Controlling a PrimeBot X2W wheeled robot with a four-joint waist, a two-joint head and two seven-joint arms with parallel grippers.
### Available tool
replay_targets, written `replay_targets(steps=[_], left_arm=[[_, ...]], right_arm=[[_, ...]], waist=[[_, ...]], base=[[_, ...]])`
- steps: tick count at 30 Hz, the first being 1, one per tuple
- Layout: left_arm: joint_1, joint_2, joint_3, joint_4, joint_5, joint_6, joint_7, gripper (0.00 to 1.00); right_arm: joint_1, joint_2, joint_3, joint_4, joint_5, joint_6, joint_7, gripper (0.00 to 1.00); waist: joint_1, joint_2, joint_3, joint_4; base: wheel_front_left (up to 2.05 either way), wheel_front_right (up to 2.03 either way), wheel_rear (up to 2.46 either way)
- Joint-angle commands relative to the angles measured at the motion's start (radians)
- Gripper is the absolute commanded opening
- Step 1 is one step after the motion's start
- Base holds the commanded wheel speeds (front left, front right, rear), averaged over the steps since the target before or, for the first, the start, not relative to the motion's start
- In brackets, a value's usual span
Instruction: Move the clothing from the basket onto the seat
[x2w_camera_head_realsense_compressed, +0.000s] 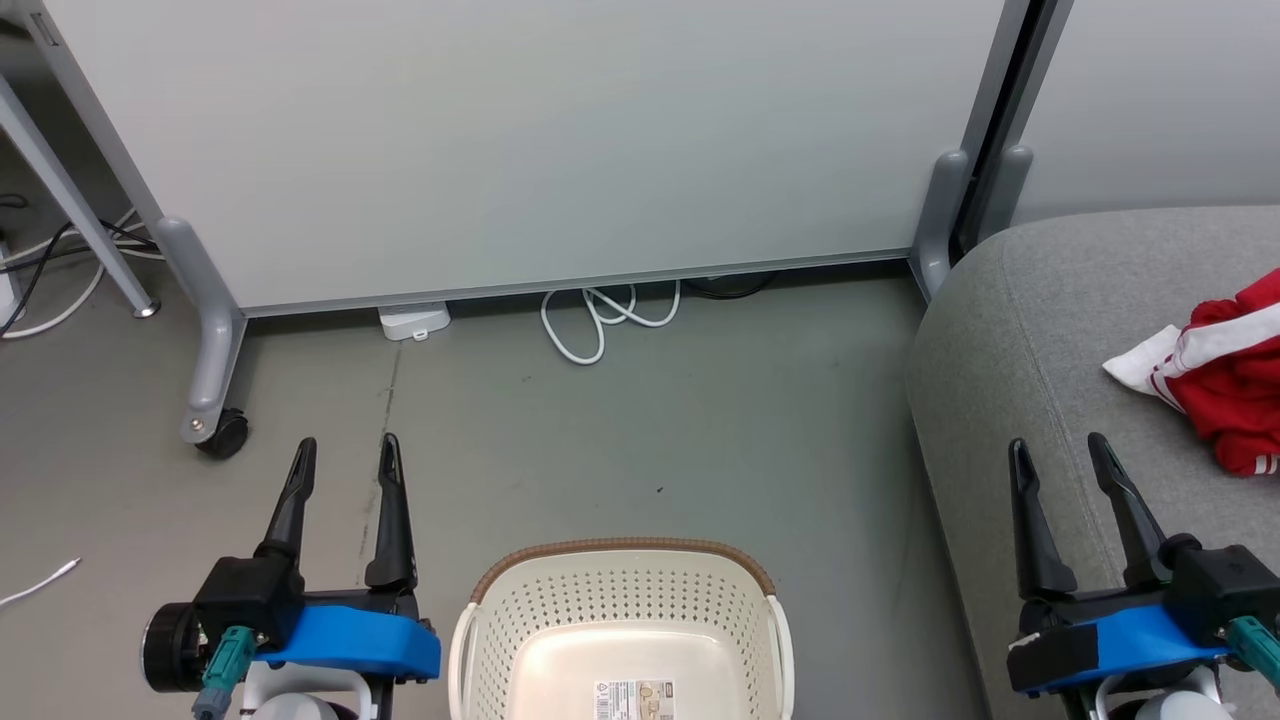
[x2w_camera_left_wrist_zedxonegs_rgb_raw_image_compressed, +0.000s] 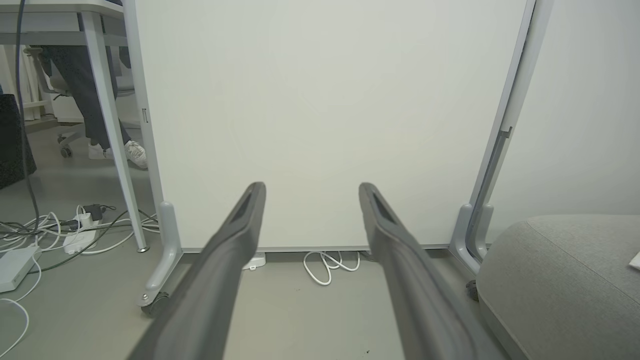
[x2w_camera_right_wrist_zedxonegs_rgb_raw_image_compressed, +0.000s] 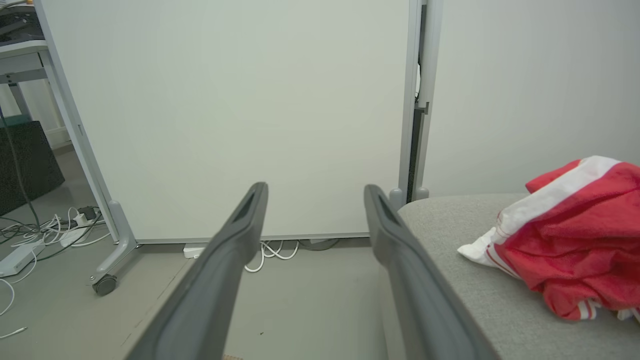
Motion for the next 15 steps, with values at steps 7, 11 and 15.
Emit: replay_targets(steps=[7, 11, 15], left_arm=[[-0.002, -0.004, 0.002, 0.009, 0.010, -0.009, -0.003, 1.00], [-0.008, -0.004, 0.003, 0.010, 0.012, -0.010, -0.003, 1.00], [0.005, -0.004, 0.000, 0.017, 0.016, -0.009, 0.001, 0.00]], right_arm=[[0.014, 0.008, 0.001, 0.003, 0.009, 0.001, -0.003, 1.00], [0.009, 0.008, 0.000, 0.003, 0.009, 0.001, -0.003, 1.00], [0.006, 0.006, 0.000, 0.012, 0.005, 0.000, 0.001, 0.00]], waist=[[0.0000, -0.0001, 0.000, -0.001], [0.0000, -0.0001, 0.002, 0.000], [0.0000, -0.0001, 0.003, 0.001]], base=[[0.00, 0.00, 0.00], [0.00, 0.00, 0.00], [0.00, 0.00, 0.00]])
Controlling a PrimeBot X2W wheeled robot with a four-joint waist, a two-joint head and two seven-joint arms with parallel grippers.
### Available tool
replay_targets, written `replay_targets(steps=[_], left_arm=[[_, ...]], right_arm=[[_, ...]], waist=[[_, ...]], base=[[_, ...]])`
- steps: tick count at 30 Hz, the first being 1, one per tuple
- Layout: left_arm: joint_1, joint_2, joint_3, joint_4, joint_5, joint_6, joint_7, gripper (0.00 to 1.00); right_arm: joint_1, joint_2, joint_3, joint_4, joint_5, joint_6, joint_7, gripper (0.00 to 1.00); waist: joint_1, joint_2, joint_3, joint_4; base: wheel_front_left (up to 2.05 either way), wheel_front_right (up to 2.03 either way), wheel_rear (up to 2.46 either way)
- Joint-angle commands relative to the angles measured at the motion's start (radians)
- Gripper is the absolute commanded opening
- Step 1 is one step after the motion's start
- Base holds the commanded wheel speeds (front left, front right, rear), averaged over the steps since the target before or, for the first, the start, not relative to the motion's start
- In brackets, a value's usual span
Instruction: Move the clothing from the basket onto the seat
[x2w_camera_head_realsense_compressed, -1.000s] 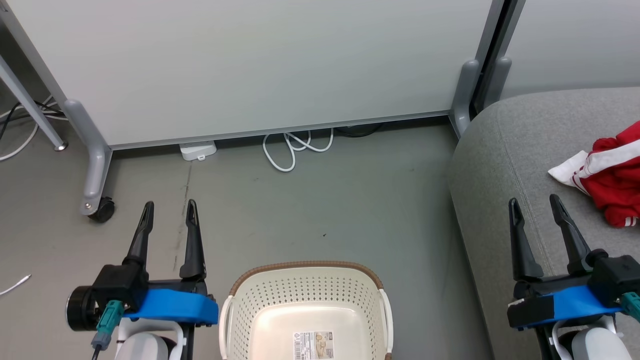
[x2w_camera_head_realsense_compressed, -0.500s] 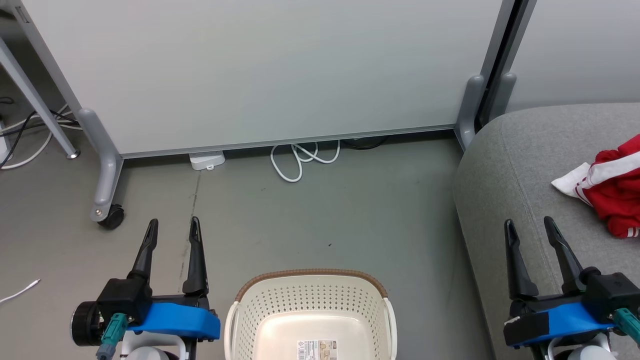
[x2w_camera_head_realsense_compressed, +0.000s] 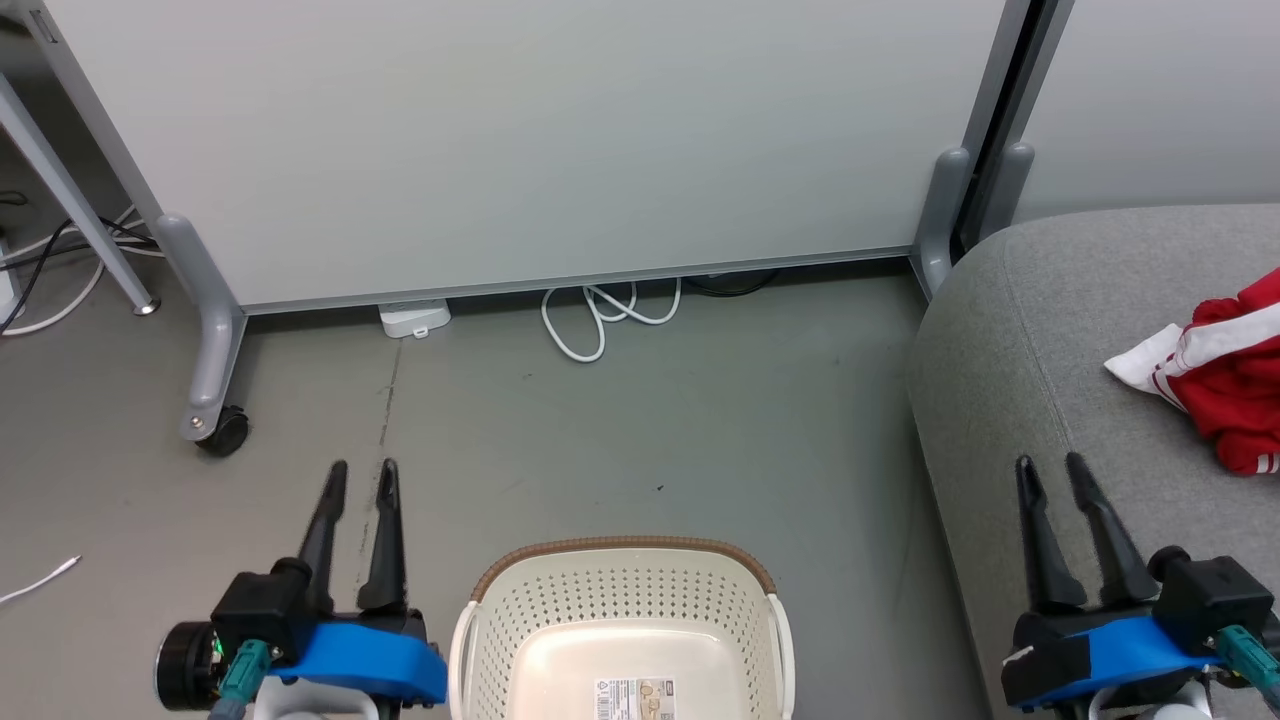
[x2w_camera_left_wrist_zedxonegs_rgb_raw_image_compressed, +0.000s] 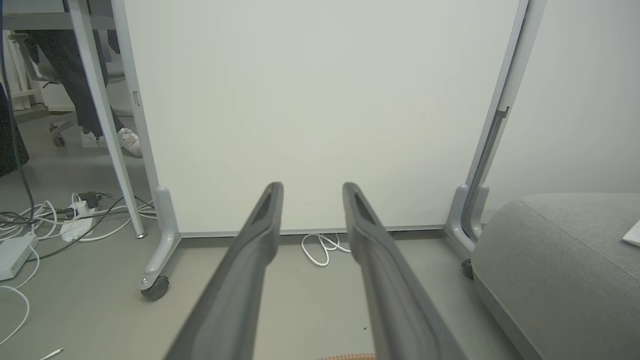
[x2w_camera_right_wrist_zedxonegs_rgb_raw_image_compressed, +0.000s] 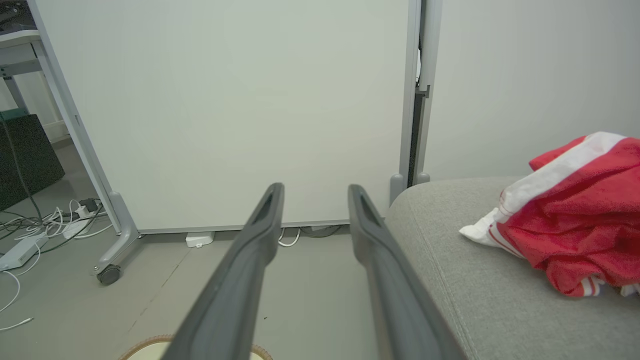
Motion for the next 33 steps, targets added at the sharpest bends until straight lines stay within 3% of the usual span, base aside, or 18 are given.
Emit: replay_targets(steps=[1, 33], left_arm=[[-0.001, 0.000, 0.001, 0.000, -0.001, 0.000, 0.001, 0.00], [-0.009, 0.000, 0.066, -0.002, -0.548, -0.020, 0.142, 0.00]], right_arm=[[-0.001, 0.000, 0.000, 0.000, 0.001, 0.000, 0.000, 0.00], [-0.022, 0.001, -0.016, 0.027, 0.558, 0.000, 0.141, 0.00]], waist=[[0.0000, 0.0000, 0.000, 0.000], [0.0000, 0.0000, -0.005, -0.010]], base=[[0.00, 0.00, 0.00], [0.00, 0.00, 0.00]])
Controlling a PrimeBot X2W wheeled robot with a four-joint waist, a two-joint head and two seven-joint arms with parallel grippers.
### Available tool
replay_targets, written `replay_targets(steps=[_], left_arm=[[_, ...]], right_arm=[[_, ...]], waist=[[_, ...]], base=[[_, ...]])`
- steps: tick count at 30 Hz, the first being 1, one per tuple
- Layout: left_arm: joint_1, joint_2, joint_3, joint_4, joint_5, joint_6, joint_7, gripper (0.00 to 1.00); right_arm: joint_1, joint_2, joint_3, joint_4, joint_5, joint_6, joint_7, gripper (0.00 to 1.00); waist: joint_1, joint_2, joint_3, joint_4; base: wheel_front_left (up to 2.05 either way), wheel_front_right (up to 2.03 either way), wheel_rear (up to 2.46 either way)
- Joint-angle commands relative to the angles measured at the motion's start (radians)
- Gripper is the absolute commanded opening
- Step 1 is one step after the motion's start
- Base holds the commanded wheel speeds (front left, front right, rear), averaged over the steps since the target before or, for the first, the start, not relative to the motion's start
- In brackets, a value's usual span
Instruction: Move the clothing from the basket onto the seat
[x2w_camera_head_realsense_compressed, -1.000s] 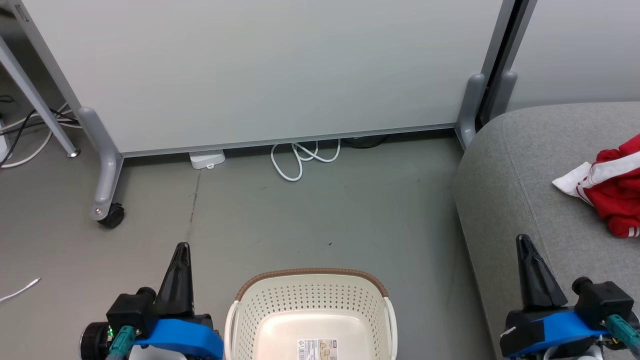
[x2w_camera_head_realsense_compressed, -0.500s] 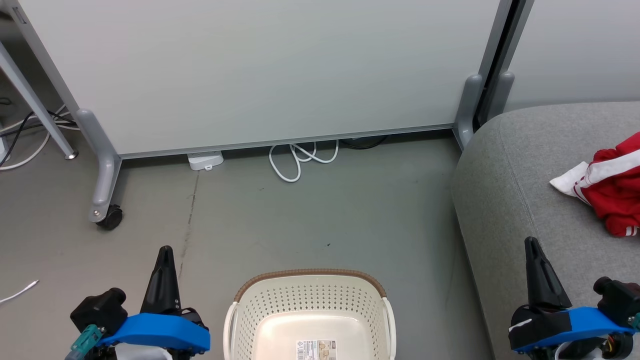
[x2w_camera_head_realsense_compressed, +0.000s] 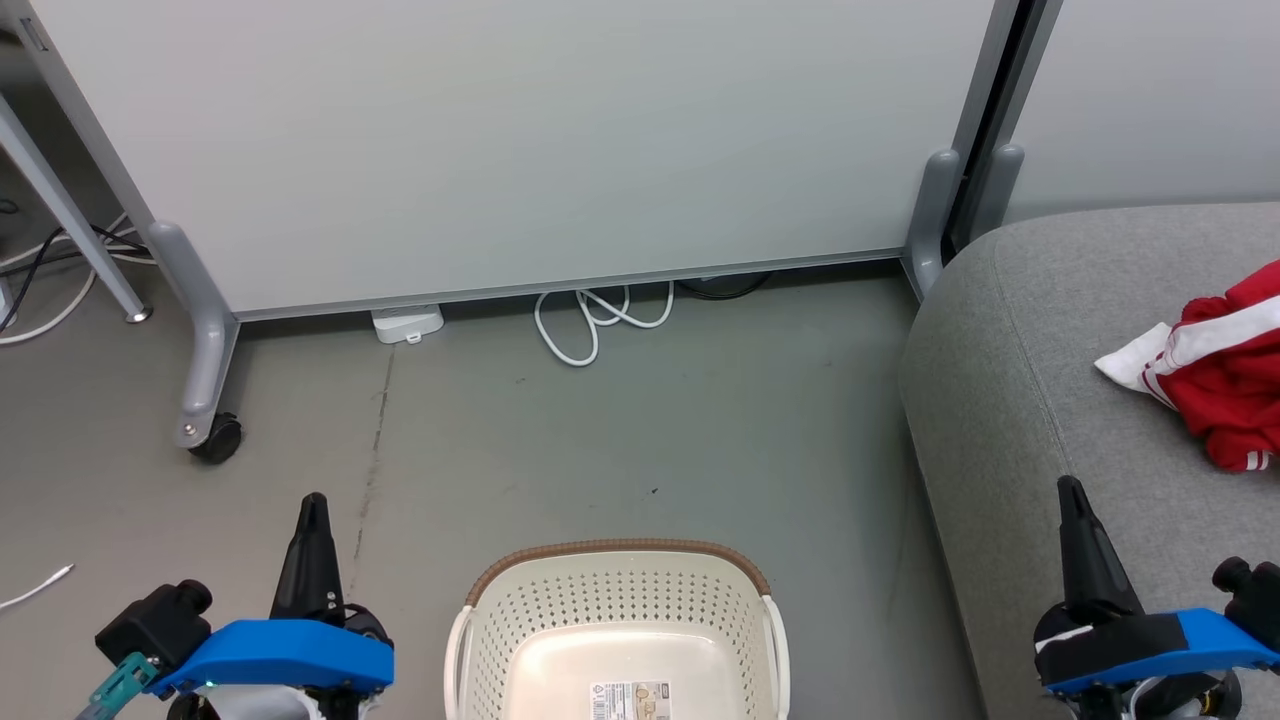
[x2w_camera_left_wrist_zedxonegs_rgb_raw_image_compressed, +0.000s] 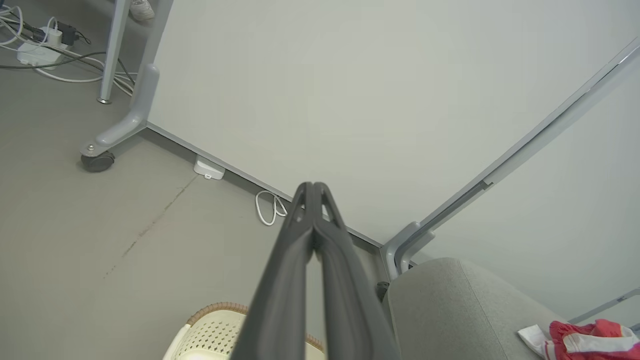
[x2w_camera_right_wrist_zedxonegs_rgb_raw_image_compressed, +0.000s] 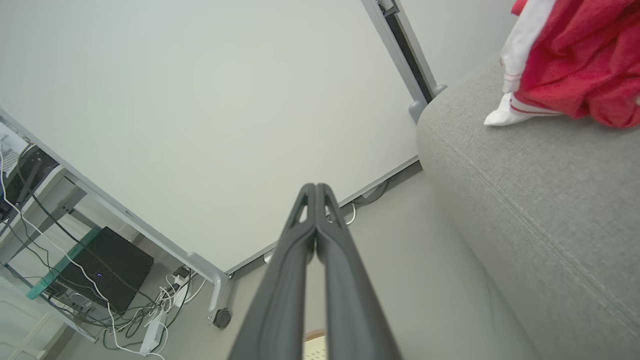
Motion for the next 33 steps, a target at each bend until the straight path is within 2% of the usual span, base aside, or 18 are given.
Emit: replay_targets(steps=[1, 33], left_arm=[[-0.029, 0.002, 0.010, -0.017, -0.030, -0.004, 0.007, 0.00], [-0.042, 0.002, 0.057, -0.028, -0.431, -0.021, 0.109, 0.00]], right_arm=[[-0.026, -0.003, -0.003, -0.011, 0.031, 0.000, 0.008, 0.00], [-0.046, -0.003, -0.014, 0.000, 0.440, 0.000, 0.110, 0.00]], waist=[[-0.0001, -0.0001, 0.000, 0.000], [-0.0001, -0.0001, -0.005, -0.011]], base=[[0.00, 0.00, 0.00], [0.00, 0.00, 0.00]])
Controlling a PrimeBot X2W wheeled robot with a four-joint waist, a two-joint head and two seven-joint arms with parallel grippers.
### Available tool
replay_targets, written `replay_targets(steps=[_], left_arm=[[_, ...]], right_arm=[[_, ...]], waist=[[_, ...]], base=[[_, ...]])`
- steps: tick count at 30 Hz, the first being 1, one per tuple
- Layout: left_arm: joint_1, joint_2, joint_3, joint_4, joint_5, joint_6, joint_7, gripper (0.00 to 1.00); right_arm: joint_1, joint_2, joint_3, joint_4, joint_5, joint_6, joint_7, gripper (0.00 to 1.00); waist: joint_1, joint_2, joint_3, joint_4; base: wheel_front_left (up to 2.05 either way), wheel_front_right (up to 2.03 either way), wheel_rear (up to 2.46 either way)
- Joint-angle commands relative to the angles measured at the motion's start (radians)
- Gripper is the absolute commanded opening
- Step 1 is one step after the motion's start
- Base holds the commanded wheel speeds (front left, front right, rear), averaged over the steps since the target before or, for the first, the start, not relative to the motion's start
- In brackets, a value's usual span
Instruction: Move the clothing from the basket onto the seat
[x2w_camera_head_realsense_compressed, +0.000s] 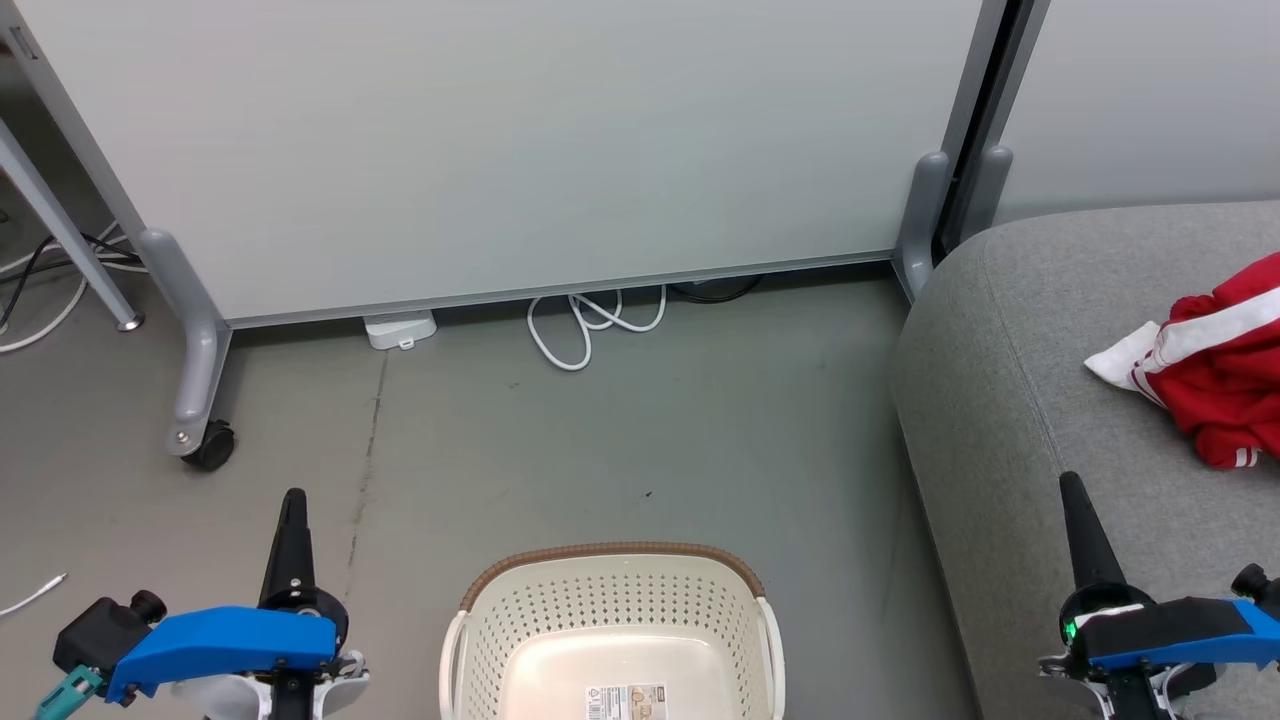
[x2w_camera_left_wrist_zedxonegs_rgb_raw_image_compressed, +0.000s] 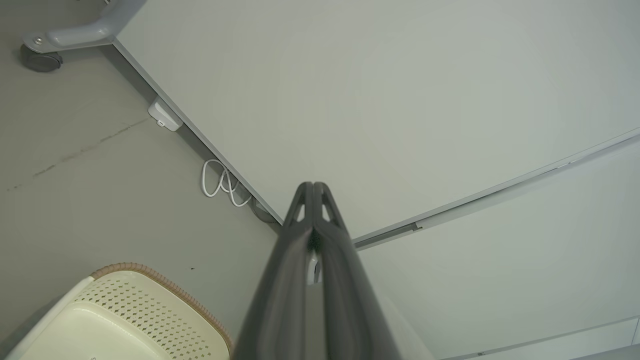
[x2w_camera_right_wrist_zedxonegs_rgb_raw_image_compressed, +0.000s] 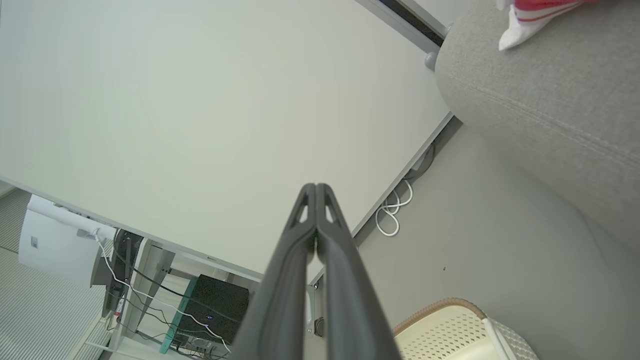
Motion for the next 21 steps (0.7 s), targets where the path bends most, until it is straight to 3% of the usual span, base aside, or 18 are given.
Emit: replay_targets(steps=[1, 21], left_arm=[[-0.026, 0.002, 0.008, -0.014, -0.036, -0.009, 0.009, 0.00], [-0.031, 0.002, 0.031, -0.018, -0.230, -0.016, 0.059, 0.00]], right_arm=[[-0.026, -0.003, -0.003, -0.006, 0.039, 0.000, 0.010, 0.00], [-0.036, -0.003, -0.008, 0.000, 0.238, 0.001, 0.060, 0.00]], waist=[[0.0000, -0.0001, 0.000, -0.001], [0.0000, -0.0001, -0.004, -0.008]], base=[[0.00, 0.00, 0.00], [0.00, 0.00, 0.00]])
